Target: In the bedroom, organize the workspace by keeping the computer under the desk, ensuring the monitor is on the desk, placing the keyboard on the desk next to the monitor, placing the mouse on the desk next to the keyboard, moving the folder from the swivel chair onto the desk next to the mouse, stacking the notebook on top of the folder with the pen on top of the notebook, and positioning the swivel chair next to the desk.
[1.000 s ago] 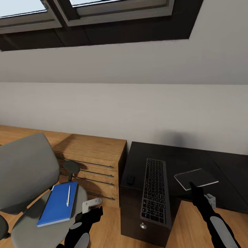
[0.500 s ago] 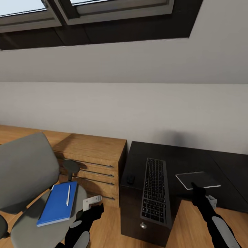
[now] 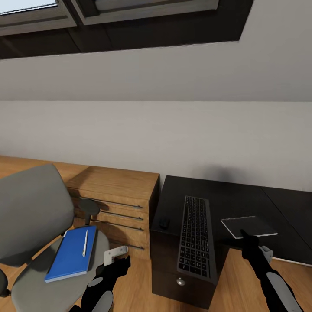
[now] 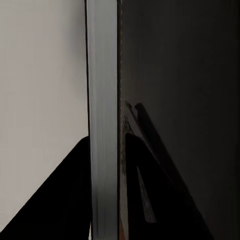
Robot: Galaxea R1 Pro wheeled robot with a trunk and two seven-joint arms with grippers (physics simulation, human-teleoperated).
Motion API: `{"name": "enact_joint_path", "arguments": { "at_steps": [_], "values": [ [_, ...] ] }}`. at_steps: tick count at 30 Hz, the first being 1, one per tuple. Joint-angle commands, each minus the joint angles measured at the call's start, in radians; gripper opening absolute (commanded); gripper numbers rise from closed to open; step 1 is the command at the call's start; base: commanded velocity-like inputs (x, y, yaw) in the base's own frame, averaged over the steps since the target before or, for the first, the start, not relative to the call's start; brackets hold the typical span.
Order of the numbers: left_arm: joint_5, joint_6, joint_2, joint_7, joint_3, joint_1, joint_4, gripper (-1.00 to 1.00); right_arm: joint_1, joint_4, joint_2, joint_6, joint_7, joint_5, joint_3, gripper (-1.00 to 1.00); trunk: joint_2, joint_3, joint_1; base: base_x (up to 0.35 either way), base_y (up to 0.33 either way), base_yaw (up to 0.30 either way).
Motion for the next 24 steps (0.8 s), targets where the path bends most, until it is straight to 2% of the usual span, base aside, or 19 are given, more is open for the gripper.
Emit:
{"name": "enact_joint_path", "arguments": {
  "at_steps": [1,16,24],
  "values": [
    [0.006,0.002,0.001,0.008,-0.003,-0.001,-0.001,1.0,-0.001,0.0,0.0,0.007,0.003,-0.01,-0.002,-1.0,-0.008,-0.004,0.004,0.0,0.0,0.0],
    [0.006,0.002,0.001,0.008,-0.003,-0.001,-0.001,1.0,-0.001,0.001,0.0,0.007,0.003,-0.009,-0.002,-1.0,-0.113,-0.051,0.061,0.0,0.0,0.0],
    [0.006,0.002,0.001,0.008,-0.003,-0.001,-0.001,1.0,-0.001,0.001,0.0,0.006,0.003,-0.009,-0.001,-1.0,-0.113,-0.051,0.061,0.0,0.0,0.0]
  ]
}}
